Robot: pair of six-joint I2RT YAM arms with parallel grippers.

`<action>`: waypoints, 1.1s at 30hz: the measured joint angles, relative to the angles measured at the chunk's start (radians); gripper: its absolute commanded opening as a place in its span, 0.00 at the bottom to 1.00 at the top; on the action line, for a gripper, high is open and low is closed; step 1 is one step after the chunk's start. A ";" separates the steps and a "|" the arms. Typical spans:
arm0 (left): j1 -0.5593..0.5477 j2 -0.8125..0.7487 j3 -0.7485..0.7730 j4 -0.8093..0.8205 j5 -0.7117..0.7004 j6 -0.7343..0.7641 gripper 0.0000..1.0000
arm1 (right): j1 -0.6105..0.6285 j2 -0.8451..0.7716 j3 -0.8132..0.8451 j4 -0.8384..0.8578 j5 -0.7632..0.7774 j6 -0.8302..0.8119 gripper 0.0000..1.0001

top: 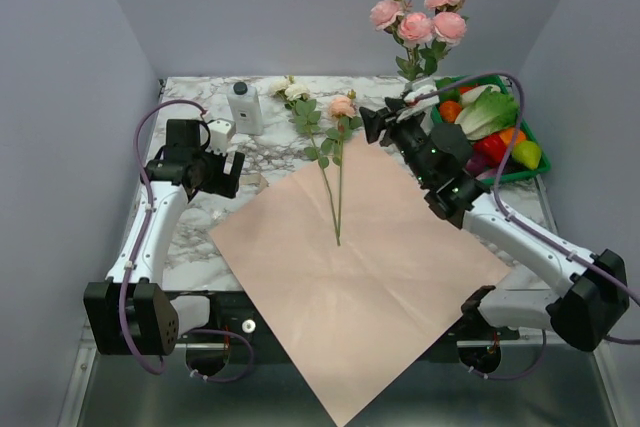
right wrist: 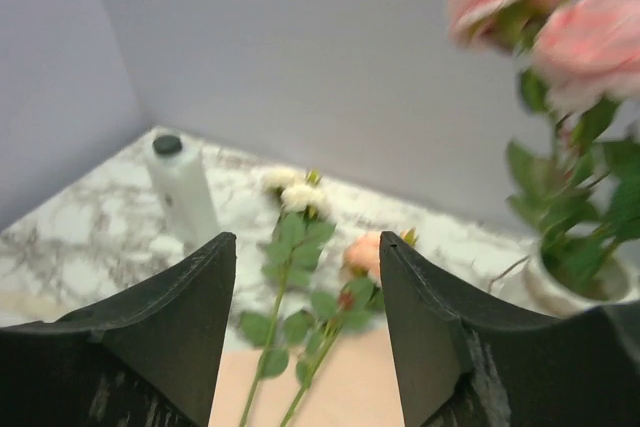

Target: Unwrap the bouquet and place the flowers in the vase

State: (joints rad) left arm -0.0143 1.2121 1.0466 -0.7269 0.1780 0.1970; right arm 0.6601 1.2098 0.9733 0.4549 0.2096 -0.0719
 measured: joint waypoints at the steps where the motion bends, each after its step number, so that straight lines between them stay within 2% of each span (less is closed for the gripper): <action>1: 0.000 -0.003 -0.003 -0.001 0.000 -0.002 0.99 | 0.008 0.023 0.005 -0.039 -0.010 0.030 0.61; 7: 0.000 -0.011 -0.008 -0.013 0.002 -0.003 0.99 | 0.062 0.306 0.170 -0.325 -0.044 0.131 0.61; 13: 0.000 -0.025 -0.008 -0.022 0.002 -0.003 0.99 | 0.084 0.619 0.511 -0.646 -0.097 0.192 0.60; 17: 0.000 -0.027 -0.008 -0.023 0.001 -0.003 0.99 | 0.084 0.763 0.694 -0.799 -0.111 0.215 0.59; 18: 0.000 -0.027 -0.008 -0.023 0.002 -0.003 0.99 | 0.084 0.793 0.732 -0.832 -0.114 0.222 0.55; 20: 0.000 -0.027 -0.008 -0.023 0.001 -0.003 0.99 | 0.084 0.852 0.799 -0.890 -0.115 0.230 0.52; 33: 0.000 -0.027 -0.008 -0.023 0.001 0.004 0.99 | 0.077 1.033 0.894 -1.030 -0.115 0.292 0.52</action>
State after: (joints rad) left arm -0.0143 1.1847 1.0389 -0.7494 0.1787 0.2012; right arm 0.7376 2.2429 1.8675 -0.5751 0.0948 0.2199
